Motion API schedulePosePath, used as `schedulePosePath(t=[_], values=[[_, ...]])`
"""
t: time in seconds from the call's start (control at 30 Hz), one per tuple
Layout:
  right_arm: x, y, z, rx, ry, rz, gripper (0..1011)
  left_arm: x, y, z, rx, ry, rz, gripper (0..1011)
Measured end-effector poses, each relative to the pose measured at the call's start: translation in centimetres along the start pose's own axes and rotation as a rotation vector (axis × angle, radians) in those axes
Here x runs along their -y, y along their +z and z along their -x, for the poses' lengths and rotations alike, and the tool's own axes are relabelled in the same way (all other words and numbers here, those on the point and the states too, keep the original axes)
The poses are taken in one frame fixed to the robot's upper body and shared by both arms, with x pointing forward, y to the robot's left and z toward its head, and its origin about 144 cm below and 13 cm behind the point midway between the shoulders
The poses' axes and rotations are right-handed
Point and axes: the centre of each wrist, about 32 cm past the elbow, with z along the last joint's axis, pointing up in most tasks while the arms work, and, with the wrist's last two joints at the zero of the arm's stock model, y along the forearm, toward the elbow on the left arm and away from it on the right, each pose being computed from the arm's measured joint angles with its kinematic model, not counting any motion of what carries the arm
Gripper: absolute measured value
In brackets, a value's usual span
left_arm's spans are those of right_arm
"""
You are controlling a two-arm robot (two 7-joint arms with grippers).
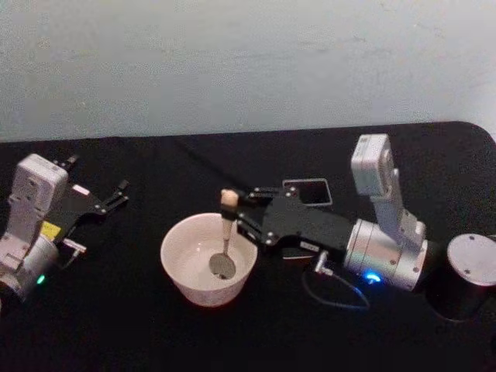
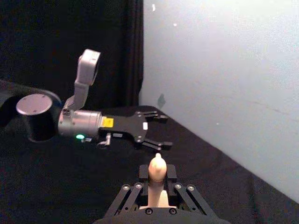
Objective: Pick up the stirring spoon with one hand, stir inside the cup, then place it back in its original position.
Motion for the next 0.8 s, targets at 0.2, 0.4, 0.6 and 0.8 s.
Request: schedulePosePath(t=[0.2,0.4,0.6,0.8], values=[[-0.9,-0.5,0.7,0.016,0.027,0.017,216,0.0,0.0,0.0,0.000,0.000,0.000,1001],[-2.3,-1.0,1.1,0.028,0.035,0.033,216,0.0,0.0,0.0,0.000,0.000,0.000,1001],[-4.1,-1.7,1.2,0.016,0.009,0.043,216,0.0,0.0,0.0,0.000,0.000,0.000,1001],[-5.5,-2.0,0.6,0.006,-0.052,0.033,216,0.0,0.0,0.0,0.000,0.000,0.000,1002]])
